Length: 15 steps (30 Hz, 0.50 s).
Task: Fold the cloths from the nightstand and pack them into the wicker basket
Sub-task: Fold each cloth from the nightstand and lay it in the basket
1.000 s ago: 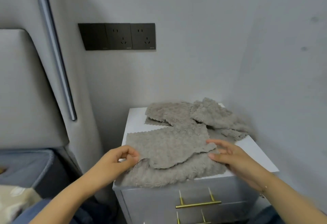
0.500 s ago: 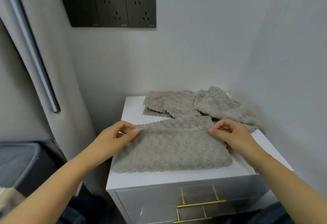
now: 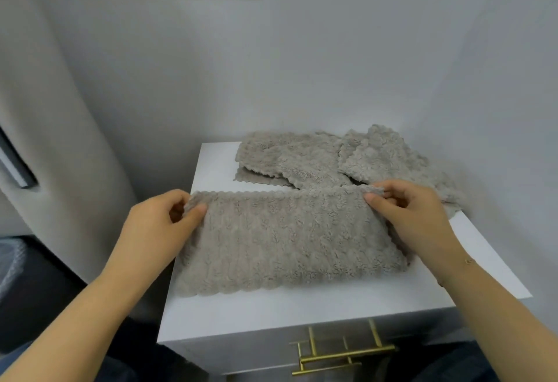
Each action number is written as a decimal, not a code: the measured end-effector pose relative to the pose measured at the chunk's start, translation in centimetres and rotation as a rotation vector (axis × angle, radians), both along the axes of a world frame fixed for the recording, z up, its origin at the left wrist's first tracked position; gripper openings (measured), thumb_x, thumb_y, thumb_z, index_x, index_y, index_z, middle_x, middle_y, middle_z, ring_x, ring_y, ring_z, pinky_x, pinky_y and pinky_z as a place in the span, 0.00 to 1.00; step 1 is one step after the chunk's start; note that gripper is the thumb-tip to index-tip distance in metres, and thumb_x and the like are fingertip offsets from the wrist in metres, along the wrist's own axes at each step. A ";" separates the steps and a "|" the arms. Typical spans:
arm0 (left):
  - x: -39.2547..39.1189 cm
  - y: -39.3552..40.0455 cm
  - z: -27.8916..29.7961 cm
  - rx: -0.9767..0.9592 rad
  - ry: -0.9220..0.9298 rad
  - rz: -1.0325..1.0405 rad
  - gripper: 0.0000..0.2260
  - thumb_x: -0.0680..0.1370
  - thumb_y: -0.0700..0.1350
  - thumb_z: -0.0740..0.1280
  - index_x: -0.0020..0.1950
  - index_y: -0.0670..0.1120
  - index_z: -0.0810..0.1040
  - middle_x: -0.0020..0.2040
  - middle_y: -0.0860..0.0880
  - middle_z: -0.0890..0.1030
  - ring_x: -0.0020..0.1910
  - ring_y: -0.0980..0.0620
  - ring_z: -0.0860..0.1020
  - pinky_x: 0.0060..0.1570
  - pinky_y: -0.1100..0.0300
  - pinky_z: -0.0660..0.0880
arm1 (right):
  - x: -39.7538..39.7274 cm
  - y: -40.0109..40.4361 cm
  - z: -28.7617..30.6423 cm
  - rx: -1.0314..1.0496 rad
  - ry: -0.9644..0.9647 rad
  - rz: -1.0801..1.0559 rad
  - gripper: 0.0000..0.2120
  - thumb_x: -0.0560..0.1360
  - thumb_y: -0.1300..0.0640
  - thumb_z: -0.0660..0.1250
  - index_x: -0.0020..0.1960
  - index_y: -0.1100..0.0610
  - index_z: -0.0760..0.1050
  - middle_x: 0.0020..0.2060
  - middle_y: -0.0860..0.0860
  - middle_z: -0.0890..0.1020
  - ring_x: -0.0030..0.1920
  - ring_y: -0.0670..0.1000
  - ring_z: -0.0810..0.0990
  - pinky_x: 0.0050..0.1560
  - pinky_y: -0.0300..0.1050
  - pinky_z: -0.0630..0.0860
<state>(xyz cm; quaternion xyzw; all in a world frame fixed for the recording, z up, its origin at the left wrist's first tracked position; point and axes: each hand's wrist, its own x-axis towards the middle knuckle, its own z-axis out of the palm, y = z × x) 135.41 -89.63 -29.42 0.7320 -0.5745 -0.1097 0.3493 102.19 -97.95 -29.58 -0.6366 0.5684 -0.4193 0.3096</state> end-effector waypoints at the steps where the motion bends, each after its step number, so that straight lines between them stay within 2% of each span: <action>1: 0.0 -0.2 -0.3 0.023 -0.022 0.016 0.09 0.76 0.49 0.70 0.37 0.50 0.76 0.33 0.52 0.78 0.34 0.55 0.75 0.34 0.62 0.70 | 0.2 0.0 -0.2 -0.029 0.051 -0.004 0.03 0.74 0.58 0.73 0.47 0.51 0.81 0.33 0.48 0.80 0.34 0.46 0.76 0.39 0.35 0.72; 4: -0.3 -0.6 -0.7 0.071 -0.102 0.040 0.07 0.75 0.49 0.71 0.40 0.50 0.76 0.38 0.53 0.77 0.37 0.56 0.75 0.35 0.63 0.68 | 0.5 0.0 -0.2 -0.111 0.186 -0.025 0.02 0.74 0.57 0.73 0.43 0.52 0.81 0.32 0.48 0.80 0.34 0.47 0.76 0.36 0.35 0.71; 7: -0.2 -1.0 -0.8 0.081 -0.105 0.043 0.05 0.75 0.49 0.71 0.44 0.50 0.77 0.41 0.54 0.77 0.39 0.57 0.75 0.36 0.62 0.69 | 0.7 0.0 -0.2 -0.150 0.229 -0.051 0.03 0.73 0.56 0.73 0.41 0.53 0.80 0.32 0.48 0.80 0.34 0.47 0.76 0.36 0.38 0.72; 9: -0.1 -1.2 -1.1 0.086 -0.096 0.027 0.07 0.76 0.48 0.71 0.52 0.50 0.78 0.46 0.54 0.77 0.43 0.57 0.75 0.42 0.61 0.71 | 0.8 -0.2 -0.4 -0.175 0.270 -0.069 0.03 0.73 0.55 0.73 0.44 0.52 0.79 0.34 0.47 0.80 0.35 0.46 0.77 0.37 0.42 0.74; 11: 0.1 -1.4 -1.5 0.085 -0.086 -0.018 0.13 0.77 0.49 0.69 0.61 0.51 0.76 0.53 0.55 0.75 0.48 0.56 0.74 0.49 0.61 0.70 | 0.8 -0.4 -0.7 -0.175 0.326 -0.074 0.08 0.73 0.52 0.73 0.51 0.51 0.78 0.39 0.44 0.79 0.38 0.46 0.77 0.41 0.44 0.75; 13: 0.2 -1.7 -1.5 0.091 -0.090 -0.076 0.16 0.78 0.53 0.67 0.64 0.52 0.76 0.57 0.56 0.73 0.55 0.55 0.72 0.54 0.60 0.68 | 0.8 -0.5 -1.0 -0.148 0.363 -0.061 0.14 0.73 0.50 0.72 0.57 0.51 0.76 0.43 0.44 0.77 0.41 0.46 0.76 0.44 0.45 0.74; 15: 0.3 -2.2 -1.7 0.109 -0.111 -0.133 0.14 0.78 0.55 0.65 0.62 0.54 0.77 0.59 0.57 0.74 0.59 0.54 0.70 0.57 0.61 0.66 | 0.8 -0.6 -1.0 -0.144 0.401 -0.051 0.13 0.74 0.49 0.72 0.56 0.53 0.77 0.45 0.47 0.77 0.43 0.47 0.75 0.44 0.43 0.71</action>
